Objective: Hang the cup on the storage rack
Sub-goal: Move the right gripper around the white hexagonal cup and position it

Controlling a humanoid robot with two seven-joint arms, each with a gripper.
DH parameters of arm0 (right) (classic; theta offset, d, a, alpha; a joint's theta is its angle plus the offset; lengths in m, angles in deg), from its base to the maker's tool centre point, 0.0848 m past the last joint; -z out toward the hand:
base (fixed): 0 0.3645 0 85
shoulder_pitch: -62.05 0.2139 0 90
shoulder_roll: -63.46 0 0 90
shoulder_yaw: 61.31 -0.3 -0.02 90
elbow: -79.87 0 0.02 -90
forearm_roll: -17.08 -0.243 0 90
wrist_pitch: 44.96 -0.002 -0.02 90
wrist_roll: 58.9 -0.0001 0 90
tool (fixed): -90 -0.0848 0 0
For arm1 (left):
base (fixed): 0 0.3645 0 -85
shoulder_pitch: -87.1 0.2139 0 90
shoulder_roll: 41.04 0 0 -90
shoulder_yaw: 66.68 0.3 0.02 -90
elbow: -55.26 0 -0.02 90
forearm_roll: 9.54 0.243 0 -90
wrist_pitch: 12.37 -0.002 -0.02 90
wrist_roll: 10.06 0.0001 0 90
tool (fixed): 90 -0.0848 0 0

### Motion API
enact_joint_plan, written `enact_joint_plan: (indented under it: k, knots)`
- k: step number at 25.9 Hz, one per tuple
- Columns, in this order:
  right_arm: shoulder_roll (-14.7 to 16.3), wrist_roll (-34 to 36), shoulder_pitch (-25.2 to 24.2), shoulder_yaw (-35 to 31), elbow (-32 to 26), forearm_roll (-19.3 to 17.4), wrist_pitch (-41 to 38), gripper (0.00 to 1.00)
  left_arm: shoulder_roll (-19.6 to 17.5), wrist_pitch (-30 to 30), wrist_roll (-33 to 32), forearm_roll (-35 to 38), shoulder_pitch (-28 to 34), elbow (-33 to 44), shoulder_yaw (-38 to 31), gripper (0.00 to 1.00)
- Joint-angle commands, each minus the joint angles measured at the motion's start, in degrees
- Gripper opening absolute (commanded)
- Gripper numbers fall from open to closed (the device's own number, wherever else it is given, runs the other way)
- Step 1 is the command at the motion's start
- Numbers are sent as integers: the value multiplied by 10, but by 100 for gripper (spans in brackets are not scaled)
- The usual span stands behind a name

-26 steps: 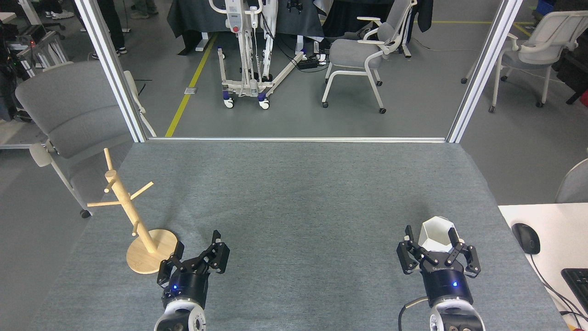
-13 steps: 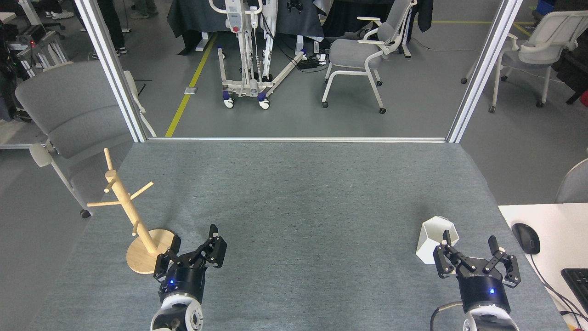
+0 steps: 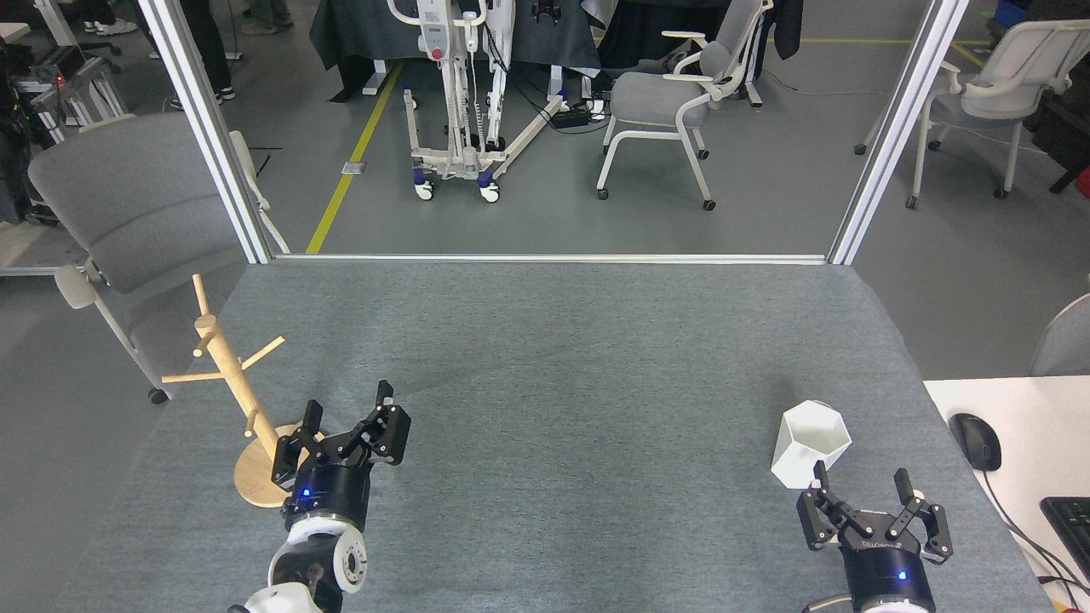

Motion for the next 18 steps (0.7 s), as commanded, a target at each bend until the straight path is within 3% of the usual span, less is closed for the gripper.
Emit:
enact_joint_plan:
  k: [1,13,18]
  knots:
    - [-1,-2,21,5,50,1,0,100,-8,-1,-2,5,4,6,2,99]
    - [6,-60,39,41,60,-2,3,100,-19,4,-3,77,12,2,10,99]
    - [10,-60,44,42,69,-4,3,100,-13,-4,-4,126,10,2,46,99]
